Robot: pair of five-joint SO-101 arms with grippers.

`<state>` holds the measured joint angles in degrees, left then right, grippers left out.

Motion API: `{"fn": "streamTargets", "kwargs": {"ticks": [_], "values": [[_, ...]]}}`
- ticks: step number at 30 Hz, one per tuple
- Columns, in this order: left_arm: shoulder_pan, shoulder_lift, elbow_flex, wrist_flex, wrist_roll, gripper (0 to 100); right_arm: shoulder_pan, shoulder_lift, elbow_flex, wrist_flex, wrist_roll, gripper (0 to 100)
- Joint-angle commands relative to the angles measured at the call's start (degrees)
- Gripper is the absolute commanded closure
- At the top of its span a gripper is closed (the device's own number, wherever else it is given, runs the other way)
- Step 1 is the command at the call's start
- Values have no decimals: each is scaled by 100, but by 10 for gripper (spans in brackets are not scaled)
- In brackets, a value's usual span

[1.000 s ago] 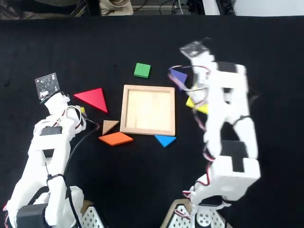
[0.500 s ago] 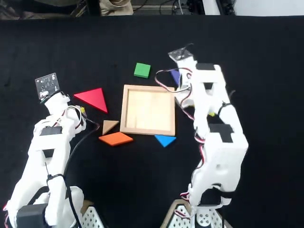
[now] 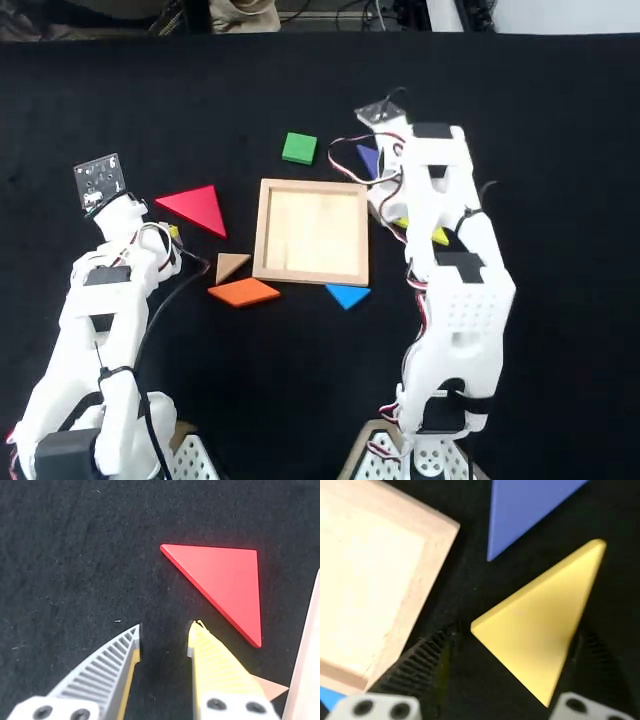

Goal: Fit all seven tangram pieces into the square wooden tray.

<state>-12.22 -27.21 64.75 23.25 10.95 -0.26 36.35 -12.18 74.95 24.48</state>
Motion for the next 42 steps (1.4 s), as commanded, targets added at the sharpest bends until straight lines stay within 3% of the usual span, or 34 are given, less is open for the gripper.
{"fn": "streamTargets", "kwargs": {"ticks": [1, 13, 21, 28, 34, 42], "values": [[-66, -105, -84, -123, 35, 834, 105, 31, -330, 26, 79, 650], [-66, -105, -84, -123, 35, 834, 193, 189, -453, -141, 79, 665], [-66, -105, -84, -123, 35, 834, 202, 453, -769, -53, 141, 948], [-66, -105, -84, -123, 35, 834, 211, 391, -804, 26, 677, 962], [-66, -105, -84, -123, 35, 834, 211, -251, -1525, 1037, 747, 961], [-66, -114, -84, -123, 35, 834, -35, -989, -1859, 2418, 2312, 962]]}}
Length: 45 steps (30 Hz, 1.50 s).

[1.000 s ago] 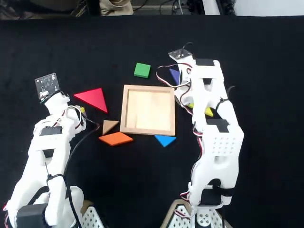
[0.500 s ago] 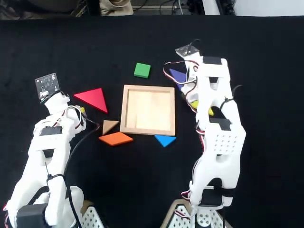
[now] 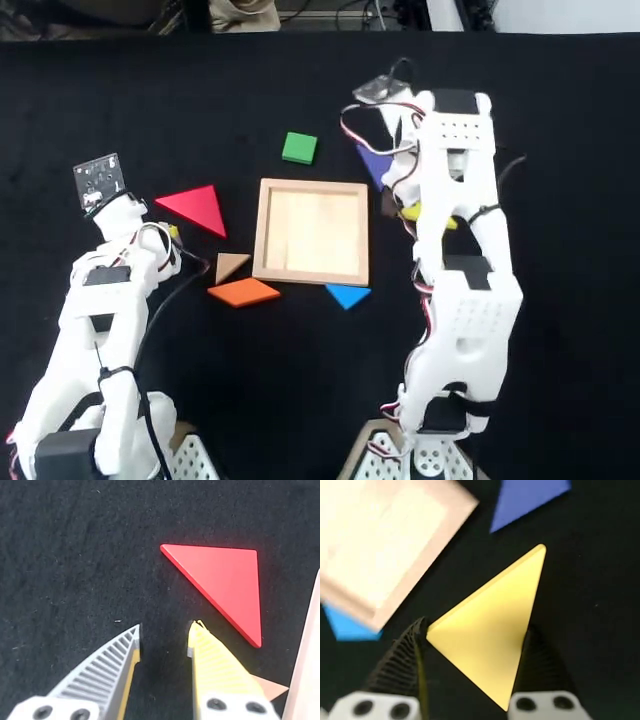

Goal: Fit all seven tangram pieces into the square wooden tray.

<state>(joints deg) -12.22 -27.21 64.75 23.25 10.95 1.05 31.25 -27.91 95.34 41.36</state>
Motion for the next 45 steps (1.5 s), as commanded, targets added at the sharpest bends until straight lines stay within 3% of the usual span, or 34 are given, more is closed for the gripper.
{"fn": "streamTargets", "kwargs": {"ticks": [1, 9, 21, 27, 33, 38, 45], "values": [[-66, -114, -84, -123, 35, 834, -220, -497, -286, 475, 809, 962], [-66, -114, -84, -123, 35, 834, -985, -532, -295, 536, 1037, 962], [-576, -167, -75, -105, 114, 837, -2743, -505, 40, 519, 2330, 963], [-602, -167, -84, -114, 325, 837, -2840, -488, 303, -334, 1969, 963], [-567, -167, -84, -114, 325, 837, -2840, -523, 611, -290, 2048, 959], [-576, -158, -84, -114, 316, 837, -2840, -523, 593, 229, 4290, 962], [-576, -114, -84, -343, 316, 837, -2655, -488, 57, 369, 5451, 962]]}}
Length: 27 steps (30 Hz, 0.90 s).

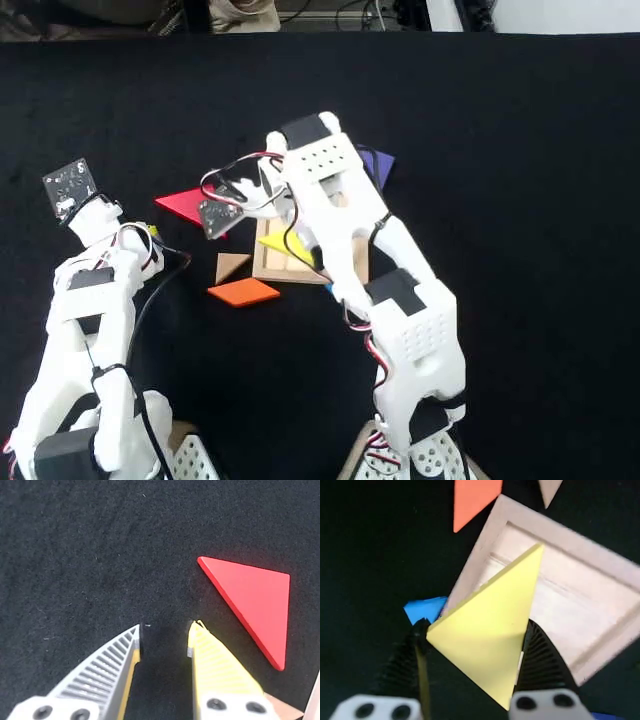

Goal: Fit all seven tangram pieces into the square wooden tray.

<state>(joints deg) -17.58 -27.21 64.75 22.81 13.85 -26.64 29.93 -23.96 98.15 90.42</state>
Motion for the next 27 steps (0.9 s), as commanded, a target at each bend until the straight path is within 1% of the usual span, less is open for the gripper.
{"fn": "streamTargets", "kwargs": {"ticks": [1, 5, 7, 9, 14, 16, 24, 25, 27], "values": [[-31, -114, -84, -316, 26, 837, 97, -356, -338, 70, 659, 959], [-48, -114, -66, -352, 26, 837, 105, -347, -347, -26, 598, 958], [-48, -114, -57, -352, 26, 837, 176, -347, -330, -26, 607, 937], [-31, -114, -57, -352, 26, 837, 255, -321, -330, -26, 607, 877], [-31, -114, -48, -352, 26, 837, 273, 4, -374, -26, 651, 656], [-31, -114, -48, -352, 26, 837, 273, 119, -418, -53, 774, 615], [-31, -114, -66, -352, 26, 836, 281, 154, -602, -18, 782, 610], [-31, -114, -66, -352, 26, 836, 352, 127, -699, -9, 765, 616], [-31, -114, -66, -352, 26, 836, 527, 57, -919, 35, 598, 671]]}}
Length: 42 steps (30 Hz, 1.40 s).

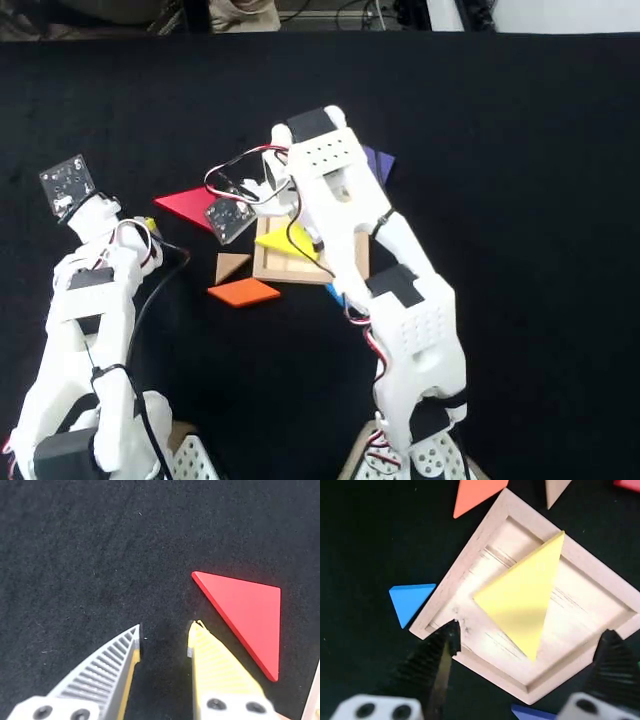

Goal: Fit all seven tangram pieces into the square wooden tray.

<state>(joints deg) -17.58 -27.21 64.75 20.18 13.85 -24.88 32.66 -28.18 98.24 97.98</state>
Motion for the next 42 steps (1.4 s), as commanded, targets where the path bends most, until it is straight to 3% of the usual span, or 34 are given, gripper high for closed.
{"fn": "streamTargets", "kwargs": {"ticks": [1, 4, 5, 7, 9, 12, 15, 27, 42], "values": [[-31, -114, -66, -88, 26, 836, 475, -259, -611, 62, -308, 724], [-31, -114, -66, -88, 26, 836, 791, -382, -892, 229, -1002, 969], [-31, -114, -66, -88, 26, 836, 870, -391, -866, 237, -1336, 992], [-22, -114, -66, -79, 26, 836, 1011, -286, -593, 202, -2092, 943], [-22, -114, -75, -70, 26, 836, 1073, -31, -145, -193, -2778, 992], [-13, -114, -75, -62, 26, 836, 1169, 347, 338, -1029, -3824, 989], [40, -114, -40, -62, 26, 837, 1134, 470, 382, -1433, -4413, 988], [40, -114, -31, -62, 18, 835, 756, 857, 242, -1697, -4501, 987], [31, -114, -57, -62, 18, 835, 299, 1684, -1473, -1653, -4501, 987]]}}
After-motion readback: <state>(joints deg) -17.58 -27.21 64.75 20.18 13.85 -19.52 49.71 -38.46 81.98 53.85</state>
